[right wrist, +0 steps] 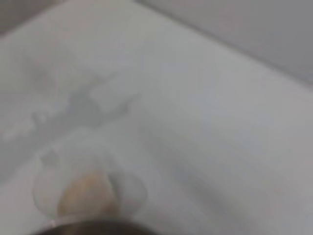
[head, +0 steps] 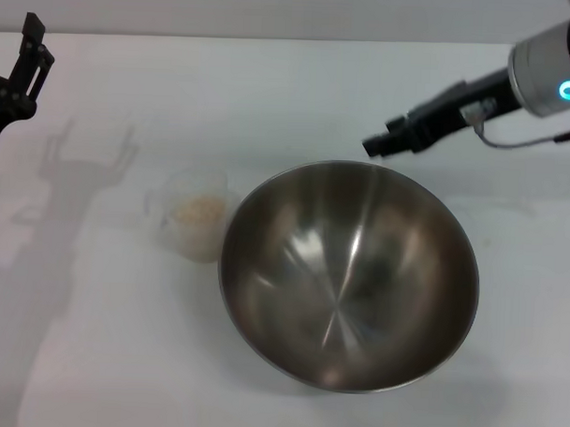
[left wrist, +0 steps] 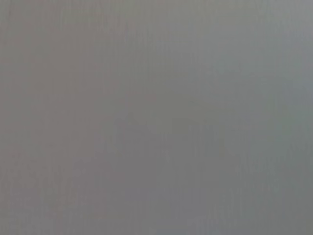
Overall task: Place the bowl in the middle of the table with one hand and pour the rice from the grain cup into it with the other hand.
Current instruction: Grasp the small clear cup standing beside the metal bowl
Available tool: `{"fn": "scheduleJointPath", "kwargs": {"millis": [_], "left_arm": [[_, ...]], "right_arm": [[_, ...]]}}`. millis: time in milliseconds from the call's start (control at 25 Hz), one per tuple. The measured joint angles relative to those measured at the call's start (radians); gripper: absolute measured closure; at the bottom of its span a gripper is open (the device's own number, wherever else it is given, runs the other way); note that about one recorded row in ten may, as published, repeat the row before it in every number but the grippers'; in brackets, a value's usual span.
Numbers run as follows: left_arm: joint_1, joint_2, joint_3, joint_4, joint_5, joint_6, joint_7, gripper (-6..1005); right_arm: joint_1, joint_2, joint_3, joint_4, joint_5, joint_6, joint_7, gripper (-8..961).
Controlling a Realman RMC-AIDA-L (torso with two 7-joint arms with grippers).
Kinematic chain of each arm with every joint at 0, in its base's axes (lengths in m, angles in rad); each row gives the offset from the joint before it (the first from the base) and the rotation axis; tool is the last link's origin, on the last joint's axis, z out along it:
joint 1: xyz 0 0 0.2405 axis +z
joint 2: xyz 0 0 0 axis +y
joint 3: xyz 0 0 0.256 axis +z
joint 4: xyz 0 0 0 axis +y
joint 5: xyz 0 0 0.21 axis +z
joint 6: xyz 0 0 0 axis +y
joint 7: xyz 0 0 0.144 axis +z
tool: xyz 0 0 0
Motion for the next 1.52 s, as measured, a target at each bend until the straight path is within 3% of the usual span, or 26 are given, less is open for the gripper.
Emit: {"fn": "scheduleJointPath", "kwargs": {"millis": [200,280,320,360,480,560,600,680,720,840,880,920,960,1000,1040,1080,1120,1160,1240,1320,1400,1480,1520], "left_arm": [[0.014,0.001,-0.002,0.005,-0.003,0.004,0.0,242],[0.021,0.001,-0.004,0.005,-0.003,0.005,0.0,243],[0.027,0.001,-0.004,0.004,-0.004,0.006,0.0,243],[0.027,0.001,-0.004,0.004,-0.004,0.006,0.0,244],[0.029,0.001,0.001,0.005,-0.002,0.006,0.0,245],[0.031,0.001,0.003,0.005,0.001,0.007,0.0,246],[0.032,0.0,0.003,0.005,0.001,0.007,0.0,246],[0.033,0.0,0.003,0.005,0.001,0.007,0.0,247],[0.033,0.0,0.004,0.005,0.001,0.007,0.0,247],[0.034,0.0,0.004,0.005,0.001,0.007,0.0,248],[0.034,0.0,0.004,0.004,0.001,0.007,0.0,249],[0.034,0.0,0.004,0.004,0.001,0.008,0.0,249],[0.034,0.0,0.004,0.004,0.001,0.008,0.0,250],[0.034,0.0,0.004,0.004,0.001,0.008,0.0,250],[0.035,0.0,0.005,0.001,0.001,0.008,0.0,250],[0.035,0.0,0.007,0.0,0.001,0.009,0.0,251],[0.036,0.0,0.008,0.0,0.001,0.011,0.0,251],[0.036,0.0,0.011,0.0,0.001,0.013,0.0,252],[0.037,0.0,0.014,0.0,0.002,0.015,0.0,252],[0.044,0.0,0.034,0.0,0.002,0.034,0.0,253],[0.047,0.0,0.041,0.001,0.002,0.044,0.0,254],[0.058,0.002,0.071,0.006,0.002,0.073,-0.001,255],[0.068,0.003,0.102,0.015,0.003,0.088,-0.002,255]], "right_arm": [[-0.075,0.004,-0.019,-0.101,0.07,-0.138,-0.103,501],[-0.126,0.005,-0.056,-0.133,0.088,-0.248,-0.151,501],[-0.174,0.006,-0.099,-0.151,0.095,-0.369,-0.188,501],[-0.174,0.006,-0.099,-0.151,0.095,-0.369,-0.188,501],[-0.247,0.008,-0.171,-0.17,0.099,-0.585,-0.226,501],[-0.322,0.01,-0.262,-0.186,0.101,-0.824,-0.239,502],[-0.322,0.01,-0.262,-0.186,0.101,-0.824,-0.239,502],[-0.37,0.012,-0.329,-0.189,0.1,-0.995,-0.247,502],[-0.404,0.014,-0.392,-0.182,0.099,-1.154,-0.252,502],[-0.442,0.016,-0.495,-0.145,0.099,-1.422,-0.252,502],[-0.442,0.016,-0.495,-0.145,0.099,-1.422,-0.252,502],[-0.455,0.016,-0.577,-0.096,0.099,-1.628,-0.251,502],[-0.455,0.016,-0.577,-0.096,0.099,-1.628,-0.251,502],[-0.457,0.016,-0.618,-0.064,0.099,-1.737,-0.245,502],[-0.447,0.012,-0.714,0.024,0.098,-1.981,-0.21,502],[-0.447,0.012,-0.714,0.024,0.098,-1.981,-0.21,502],[-0.419,0.007,-0.797,0.138,0.095,-2.21,-0.137,502],[-0.419,0.007,-0.797,0.138,0.095,-2.21,-0.137,502],[-0.382,0.004,-0.847,0.27,0.08,-2.408,-0.01,502],[-0.335,0.002,-0.869,0.471,0.022,-2.608,0.295,502],[-0.322,0.001,-0.867,0.531,-0.004,-2.642,0.39,502],[-0.294,-0.002,-0.861,0.667,-0.067,-2.702,0.584,502],[-0.264,-0.002,-0.858,0.804,-0.114,-2.751,0.715,502]]}}
